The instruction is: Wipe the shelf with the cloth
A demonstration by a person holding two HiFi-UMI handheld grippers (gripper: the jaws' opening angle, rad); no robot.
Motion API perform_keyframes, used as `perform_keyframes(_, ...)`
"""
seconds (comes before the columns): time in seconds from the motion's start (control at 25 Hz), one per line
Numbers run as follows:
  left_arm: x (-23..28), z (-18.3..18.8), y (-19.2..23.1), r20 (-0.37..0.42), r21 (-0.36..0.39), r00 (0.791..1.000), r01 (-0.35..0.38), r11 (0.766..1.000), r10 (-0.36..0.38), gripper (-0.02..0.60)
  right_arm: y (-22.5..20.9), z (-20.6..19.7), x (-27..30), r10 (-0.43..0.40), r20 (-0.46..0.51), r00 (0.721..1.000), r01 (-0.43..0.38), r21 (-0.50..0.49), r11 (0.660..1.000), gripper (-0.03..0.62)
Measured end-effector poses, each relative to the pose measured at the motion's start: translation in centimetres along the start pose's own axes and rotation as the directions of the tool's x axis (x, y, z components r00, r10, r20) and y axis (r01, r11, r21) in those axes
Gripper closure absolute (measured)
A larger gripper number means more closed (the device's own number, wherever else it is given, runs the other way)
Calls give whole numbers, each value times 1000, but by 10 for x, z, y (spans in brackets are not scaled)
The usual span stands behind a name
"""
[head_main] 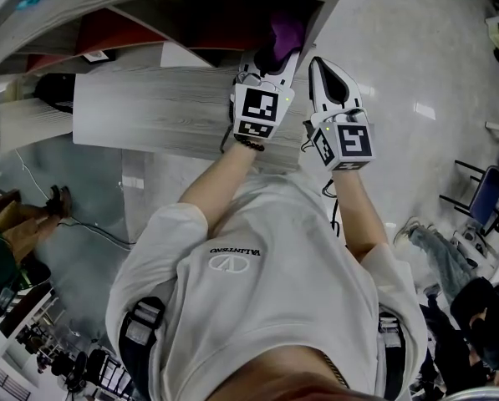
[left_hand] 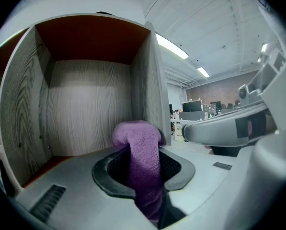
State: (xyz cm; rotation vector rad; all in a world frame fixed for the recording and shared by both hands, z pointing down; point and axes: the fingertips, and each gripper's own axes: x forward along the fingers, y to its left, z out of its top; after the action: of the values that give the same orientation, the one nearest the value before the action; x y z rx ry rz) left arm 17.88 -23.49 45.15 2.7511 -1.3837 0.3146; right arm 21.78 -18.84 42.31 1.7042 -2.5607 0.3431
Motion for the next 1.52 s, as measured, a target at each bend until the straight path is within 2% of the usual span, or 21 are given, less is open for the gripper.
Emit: perform_keyframes(1.52, -27, 110, 4, 152, 33, 988, 35, 999, -40, 479, 25, 83, -12, 9, 151, 989, -3, -41, 999, 594)
